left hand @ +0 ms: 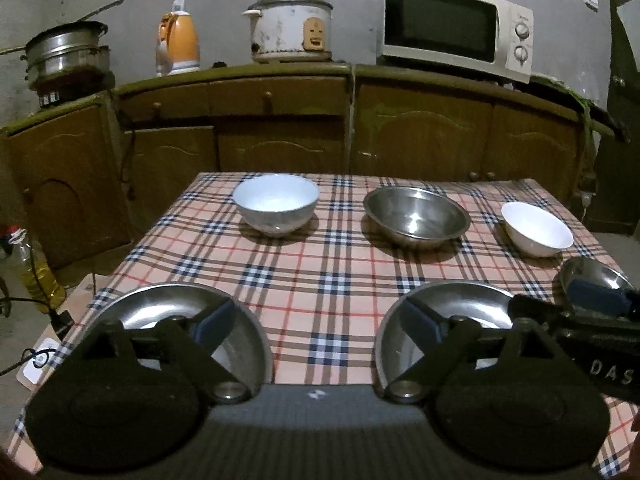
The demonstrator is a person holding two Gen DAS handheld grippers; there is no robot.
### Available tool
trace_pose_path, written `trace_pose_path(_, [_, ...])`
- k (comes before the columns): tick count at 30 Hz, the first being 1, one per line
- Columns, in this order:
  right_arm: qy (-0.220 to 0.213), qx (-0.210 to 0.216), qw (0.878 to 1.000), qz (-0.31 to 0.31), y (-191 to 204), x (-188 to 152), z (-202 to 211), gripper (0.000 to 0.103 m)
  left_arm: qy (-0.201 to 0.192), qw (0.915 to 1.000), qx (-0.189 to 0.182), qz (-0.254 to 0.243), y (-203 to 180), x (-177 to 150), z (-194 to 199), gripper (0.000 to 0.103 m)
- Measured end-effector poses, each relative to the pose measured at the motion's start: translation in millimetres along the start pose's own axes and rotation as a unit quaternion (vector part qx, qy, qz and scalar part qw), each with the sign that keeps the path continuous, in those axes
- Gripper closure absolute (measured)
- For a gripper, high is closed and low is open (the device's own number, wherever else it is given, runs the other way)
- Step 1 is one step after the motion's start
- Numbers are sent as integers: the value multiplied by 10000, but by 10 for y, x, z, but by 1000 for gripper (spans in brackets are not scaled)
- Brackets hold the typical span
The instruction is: Organize plates and bowls
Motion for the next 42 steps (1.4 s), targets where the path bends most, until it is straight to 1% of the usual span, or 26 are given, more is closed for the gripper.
trace_pose_path(10, [26,188,9996,212,322,-22,-9,23,-85,9998,154,6,194,-48,126,10])
trace_pose_path(30, [191,534,9969,549,912,-60,-201,23,-46,9983,475,335,740,-146,177,10])
trace_pose_path(42, [248,673,9951,685,1163,-73,-314,23,-12,9974,505,518,977,-200,144,11])
Point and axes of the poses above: each gripper's, at about its wrist camera, not at the fingertips, and z roughly against the way its jaws point, y to its left, x to its top, the point moved 3 cm from there along -z, roughly the way its jaws point, and after that the axes turned 6 degrees about y, right-handed, at the moved point
